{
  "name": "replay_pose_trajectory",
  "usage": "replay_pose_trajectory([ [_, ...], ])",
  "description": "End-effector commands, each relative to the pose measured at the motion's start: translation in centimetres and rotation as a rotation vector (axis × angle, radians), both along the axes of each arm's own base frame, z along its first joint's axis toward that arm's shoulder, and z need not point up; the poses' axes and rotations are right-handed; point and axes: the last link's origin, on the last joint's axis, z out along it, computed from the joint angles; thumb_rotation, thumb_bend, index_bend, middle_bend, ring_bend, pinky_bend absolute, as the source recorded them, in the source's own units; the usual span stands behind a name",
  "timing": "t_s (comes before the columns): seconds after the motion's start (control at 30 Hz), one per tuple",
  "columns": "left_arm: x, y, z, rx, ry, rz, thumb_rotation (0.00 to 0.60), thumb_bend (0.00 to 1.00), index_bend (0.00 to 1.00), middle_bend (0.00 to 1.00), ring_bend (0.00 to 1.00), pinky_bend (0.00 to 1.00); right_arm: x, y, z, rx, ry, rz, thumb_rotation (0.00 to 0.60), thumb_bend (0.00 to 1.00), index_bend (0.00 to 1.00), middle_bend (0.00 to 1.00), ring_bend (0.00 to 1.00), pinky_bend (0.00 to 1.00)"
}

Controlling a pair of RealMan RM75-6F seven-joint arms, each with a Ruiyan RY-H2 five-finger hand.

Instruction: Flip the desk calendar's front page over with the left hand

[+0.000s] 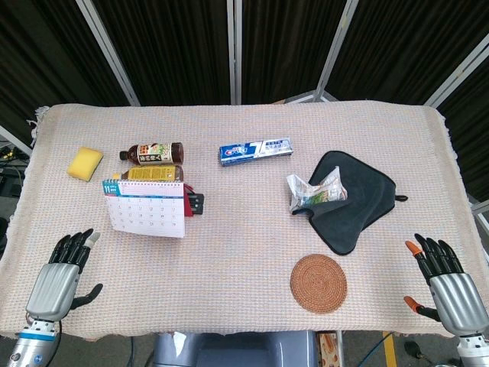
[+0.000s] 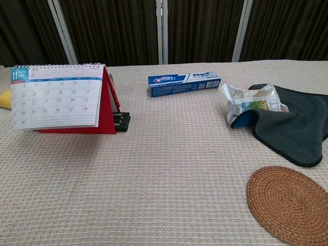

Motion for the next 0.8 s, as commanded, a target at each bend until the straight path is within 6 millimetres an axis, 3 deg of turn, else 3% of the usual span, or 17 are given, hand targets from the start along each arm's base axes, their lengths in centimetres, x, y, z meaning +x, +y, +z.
replay_pose_trajectory([
  [0.03,-0.2,0.5,0.2,0.040,-0.010,0.019,0.600,0.49,0.00,0.56,0.60,0.53,0.0,0.0,0.1,-0.002,-0.003,-0.002,0.600,0.03,0.00,0.00,0.00,0.00],
  [0.1,-0.5,0.7,0.0,0.041,-0.046,0.058,0.600,0.59,0.00,0.67,0.70,0.59,0.1,0.0,0.1,-0.001,-0.005,0.000,0.600,0.04,0.00,0.00,0.00,0.00],
  [0.23,-1.6,1.5,-0.2,-0.003,-0.127,0.174,0.600,0.68,0.00,0.71,0.74,0.63,0.0,0.1,0.0,0.006,-0.001,-0.002,0.600,0.04,0.00,0.00,0.00,0.00],
  [0.6,-4.4,4.3,-0.6,-0.134,-0.155,0.376,0.600,0.70,0.00,0.71,0.74,0.63,0.2,0.1,0.1,0.005,-0.008,0.006,0.600,0.04,0.00,0.00,0.00,0.00],
  [0.8,-4.5,5.9,-1.7,-0.173,-0.147,0.412,0.600,0.72,0.00,0.71,0.74,0.63,0.1,0.1,-0.1,0.010,-0.004,0.002,0.600,0.04,0.00,0.00,0.00,0.00],
])
